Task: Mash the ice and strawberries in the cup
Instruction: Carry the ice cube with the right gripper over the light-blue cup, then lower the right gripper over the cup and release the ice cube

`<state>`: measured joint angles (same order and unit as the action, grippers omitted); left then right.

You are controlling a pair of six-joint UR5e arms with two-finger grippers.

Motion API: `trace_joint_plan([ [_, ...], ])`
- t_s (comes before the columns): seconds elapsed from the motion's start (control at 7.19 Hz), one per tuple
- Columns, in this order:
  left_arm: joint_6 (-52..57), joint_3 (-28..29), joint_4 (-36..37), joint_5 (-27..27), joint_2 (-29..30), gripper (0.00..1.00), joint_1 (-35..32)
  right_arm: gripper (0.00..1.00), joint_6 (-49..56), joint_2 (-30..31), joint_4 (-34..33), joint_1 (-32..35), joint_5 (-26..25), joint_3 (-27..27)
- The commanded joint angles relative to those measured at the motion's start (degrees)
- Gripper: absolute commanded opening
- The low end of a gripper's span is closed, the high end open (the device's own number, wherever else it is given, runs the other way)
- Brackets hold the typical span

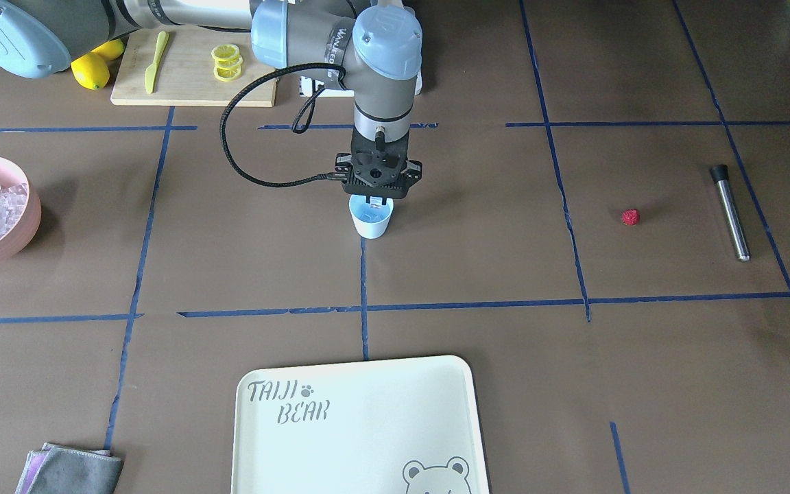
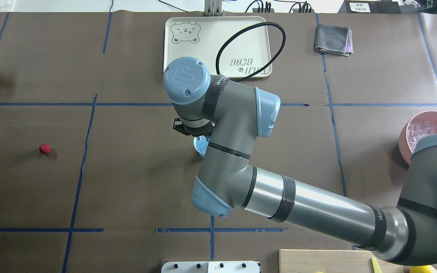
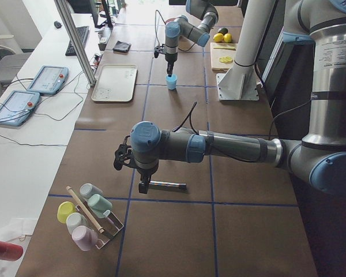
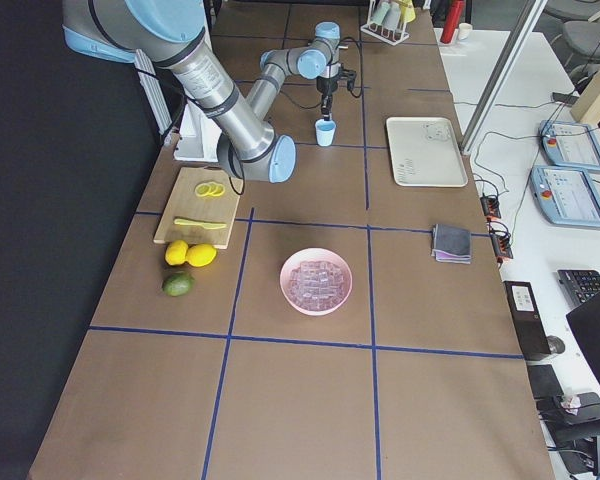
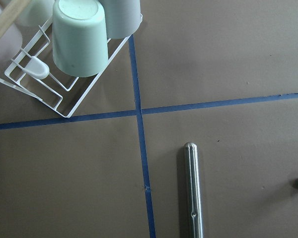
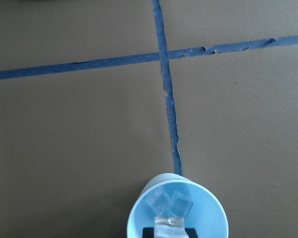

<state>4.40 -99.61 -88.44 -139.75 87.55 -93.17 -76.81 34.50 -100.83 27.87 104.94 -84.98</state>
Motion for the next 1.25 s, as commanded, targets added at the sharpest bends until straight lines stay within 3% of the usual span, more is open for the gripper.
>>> trace_joint_plan([
  [0.0,-0.10,0.03,0.02,0.00,0.07,1.00,0.01,0.06,0.00,0.13,-0.16,-0.35,0.09,0.08],
  [0.42,-0.19,0.11,0.02,0.00,0.25,1.00,0.10,0.19,0.00,0.13,-0.16,-0.27,0.26,0.08],
  [0.97,-0.19,0.03,0.02,0.00,0.34,1.00,0.10,0.76,0.00,0.22,-0.16,-0.27,0.27,0.08],
  [1.11,-0.19,0.03,0.02,0.00,0.34,1.00,0.10,0.81,0.00,0.22,-0.16,-0.27,0.27,0.08],
])
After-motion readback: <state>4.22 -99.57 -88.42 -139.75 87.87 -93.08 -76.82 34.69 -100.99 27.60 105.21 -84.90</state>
